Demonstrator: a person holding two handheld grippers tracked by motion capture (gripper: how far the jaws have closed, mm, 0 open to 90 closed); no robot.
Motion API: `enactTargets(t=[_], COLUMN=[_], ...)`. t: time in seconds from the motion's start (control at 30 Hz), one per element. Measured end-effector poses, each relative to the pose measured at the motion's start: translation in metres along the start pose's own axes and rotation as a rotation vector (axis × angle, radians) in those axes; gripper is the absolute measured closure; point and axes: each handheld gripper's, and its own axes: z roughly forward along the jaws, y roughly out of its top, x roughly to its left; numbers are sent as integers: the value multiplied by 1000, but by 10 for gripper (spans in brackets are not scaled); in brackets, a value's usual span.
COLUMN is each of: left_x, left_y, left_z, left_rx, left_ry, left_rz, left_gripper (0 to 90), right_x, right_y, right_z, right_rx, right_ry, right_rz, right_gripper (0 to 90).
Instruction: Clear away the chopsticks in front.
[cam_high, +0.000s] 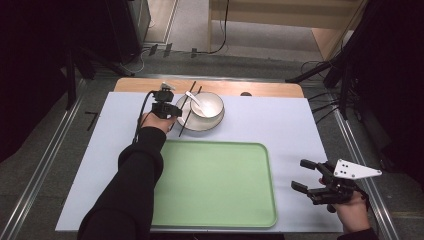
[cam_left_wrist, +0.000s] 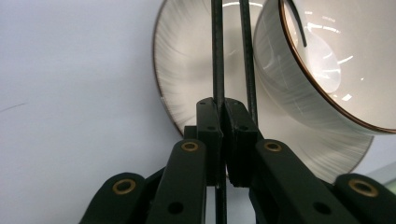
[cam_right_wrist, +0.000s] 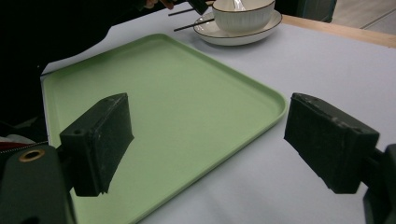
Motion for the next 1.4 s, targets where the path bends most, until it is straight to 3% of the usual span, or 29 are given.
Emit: enactTargets(t=[0.13,0.43,0.57,0.67,0.83,1.0,1.3,1.4], left_x=[11,25,28,28,27,24,7,1], left_y=[0,-14,-23,-30,-44,-61,-107,-121], left_z=[-19,-57,-75,-86,-103,-112,-116,-114], left_rx=[-7,-6,-9,-16,-20,-30,-31,-34], left_ry=[-20,-45,-63,-47,-78,-98,-141,-133], left_rz=[-13,7,11,34,48,62,89,96], left_gripper=[859,859,859,859,858,859,858,858], right_x=[1,2,2,2,2,3,3,3], right_y=[0,0,0,1,2,3,3,3], right_z=[1,0,0,1,3,4,6,5], right_rx=[9,10,13,15,17,21,21,19], right_ry=[0,-4,-6,-7,-7,-8,-5,-5], right_rz=[-2,-1,-5,-7,-10,-11,-11,-14], right_gripper=[156,155,155,155,155,155,155,155])
